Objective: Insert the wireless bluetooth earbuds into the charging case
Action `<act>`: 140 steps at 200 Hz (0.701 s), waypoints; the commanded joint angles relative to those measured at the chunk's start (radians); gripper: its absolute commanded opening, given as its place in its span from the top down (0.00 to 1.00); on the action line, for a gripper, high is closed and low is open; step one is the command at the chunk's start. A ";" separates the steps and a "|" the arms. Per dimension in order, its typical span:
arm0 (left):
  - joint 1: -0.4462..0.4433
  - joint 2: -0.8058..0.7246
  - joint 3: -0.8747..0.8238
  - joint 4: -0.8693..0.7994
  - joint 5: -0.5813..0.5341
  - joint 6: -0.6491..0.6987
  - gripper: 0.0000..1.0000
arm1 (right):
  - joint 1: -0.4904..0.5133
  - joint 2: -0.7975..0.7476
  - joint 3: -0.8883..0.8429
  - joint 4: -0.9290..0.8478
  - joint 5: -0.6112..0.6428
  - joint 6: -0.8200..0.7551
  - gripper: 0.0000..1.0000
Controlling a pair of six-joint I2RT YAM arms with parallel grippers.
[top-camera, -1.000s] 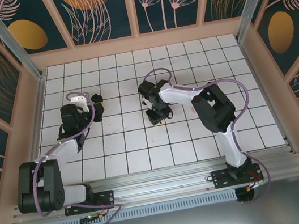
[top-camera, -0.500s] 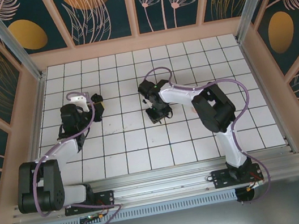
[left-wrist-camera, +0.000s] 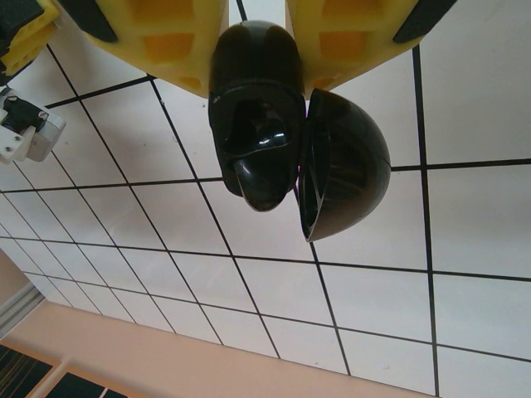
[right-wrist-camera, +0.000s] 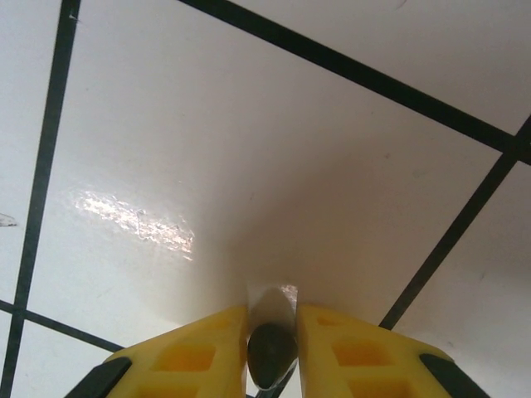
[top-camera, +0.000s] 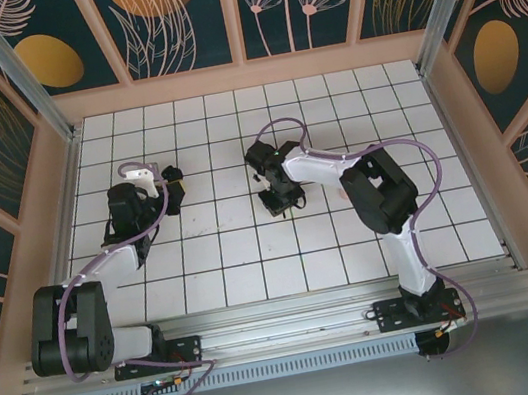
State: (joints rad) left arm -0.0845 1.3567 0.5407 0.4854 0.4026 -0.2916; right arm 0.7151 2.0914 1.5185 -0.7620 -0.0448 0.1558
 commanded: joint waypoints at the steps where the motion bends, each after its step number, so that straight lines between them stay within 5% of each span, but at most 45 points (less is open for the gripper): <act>1: -0.003 -0.002 0.024 0.004 0.008 0.015 1.00 | -0.004 -0.030 -0.034 0.029 0.024 0.025 0.79; 83: -0.083 0.004 -0.026 0.264 0.239 0.011 1.00 | -0.019 -0.304 -0.180 0.319 0.032 0.045 0.81; 140: -0.189 -0.019 -0.010 0.297 0.392 0.164 1.00 | -0.035 -0.562 -0.322 0.557 -0.033 -0.038 0.81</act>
State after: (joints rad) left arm -0.2218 1.3582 0.5152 0.7448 0.6968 -0.2455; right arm 0.6926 1.6314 1.2541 -0.3576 -0.0429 0.1635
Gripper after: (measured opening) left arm 0.159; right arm 0.196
